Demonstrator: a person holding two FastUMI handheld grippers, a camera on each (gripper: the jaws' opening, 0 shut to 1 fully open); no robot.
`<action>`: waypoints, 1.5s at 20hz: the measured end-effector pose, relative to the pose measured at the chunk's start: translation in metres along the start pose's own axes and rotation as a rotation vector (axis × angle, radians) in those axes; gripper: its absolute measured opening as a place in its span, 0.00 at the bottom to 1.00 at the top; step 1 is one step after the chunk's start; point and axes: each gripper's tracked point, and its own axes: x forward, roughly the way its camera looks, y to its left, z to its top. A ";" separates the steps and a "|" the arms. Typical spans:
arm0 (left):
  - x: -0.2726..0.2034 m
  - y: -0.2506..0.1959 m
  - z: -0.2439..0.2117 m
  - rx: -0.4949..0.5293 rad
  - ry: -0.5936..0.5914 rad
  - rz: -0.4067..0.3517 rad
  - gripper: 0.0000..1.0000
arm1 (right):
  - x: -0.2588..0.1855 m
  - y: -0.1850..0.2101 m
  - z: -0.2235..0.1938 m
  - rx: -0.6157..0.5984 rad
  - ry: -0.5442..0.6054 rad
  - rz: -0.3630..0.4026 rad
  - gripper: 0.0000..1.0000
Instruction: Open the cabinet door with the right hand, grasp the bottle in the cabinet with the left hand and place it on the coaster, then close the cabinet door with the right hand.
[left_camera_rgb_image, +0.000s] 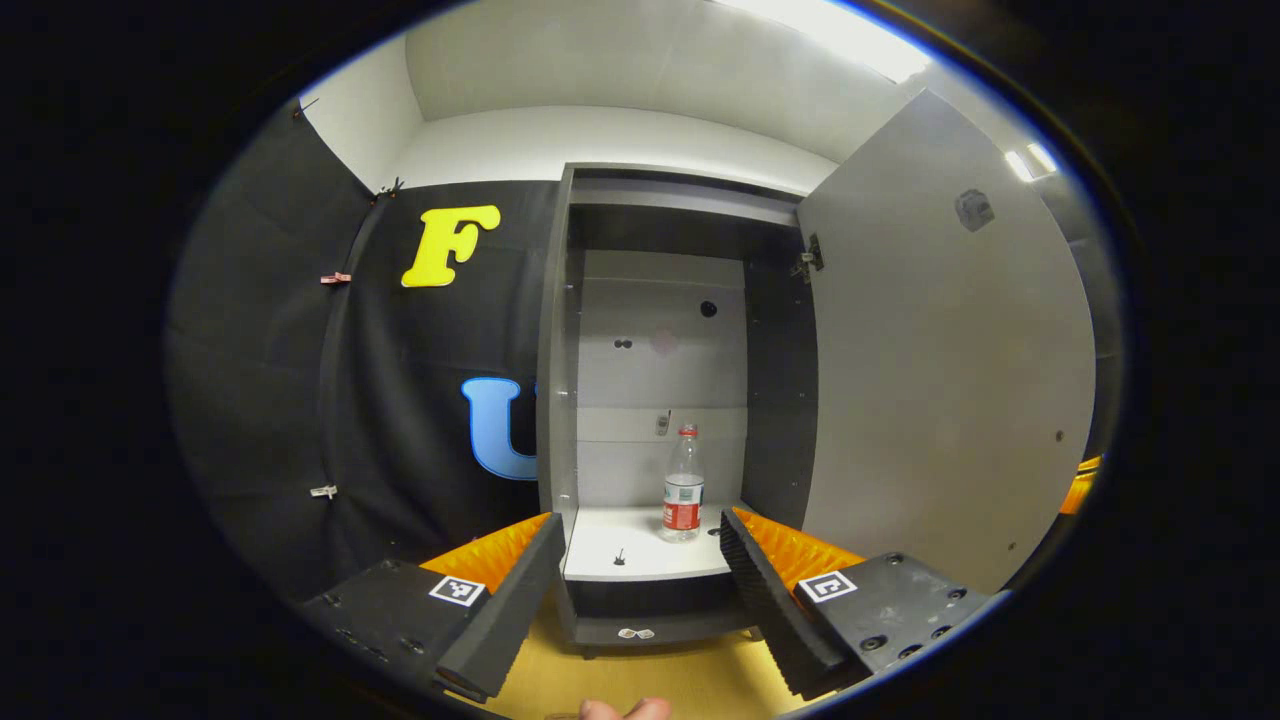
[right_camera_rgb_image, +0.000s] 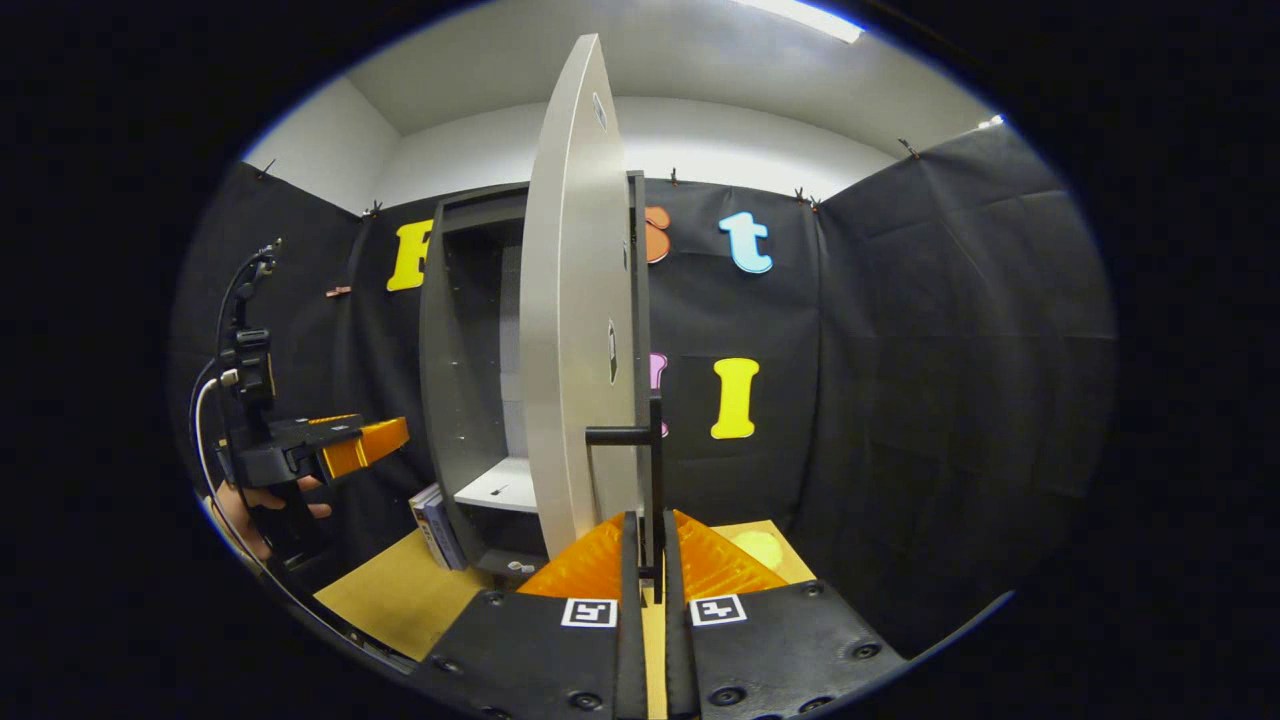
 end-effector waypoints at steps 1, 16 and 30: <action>0.003 -0.003 -0.001 0.002 0.000 -0.004 0.99 | 0.000 -0.005 0.000 -0.003 -0.001 -0.017 0.11; 0.095 -0.065 -0.017 0.000 -0.029 -0.094 0.98 | -0.001 -0.046 0.021 -0.011 -0.107 -0.161 0.65; 0.267 -0.064 -0.099 0.030 0.048 -0.015 0.98 | -0.008 -0.093 0.009 0.067 -0.081 -0.341 1.00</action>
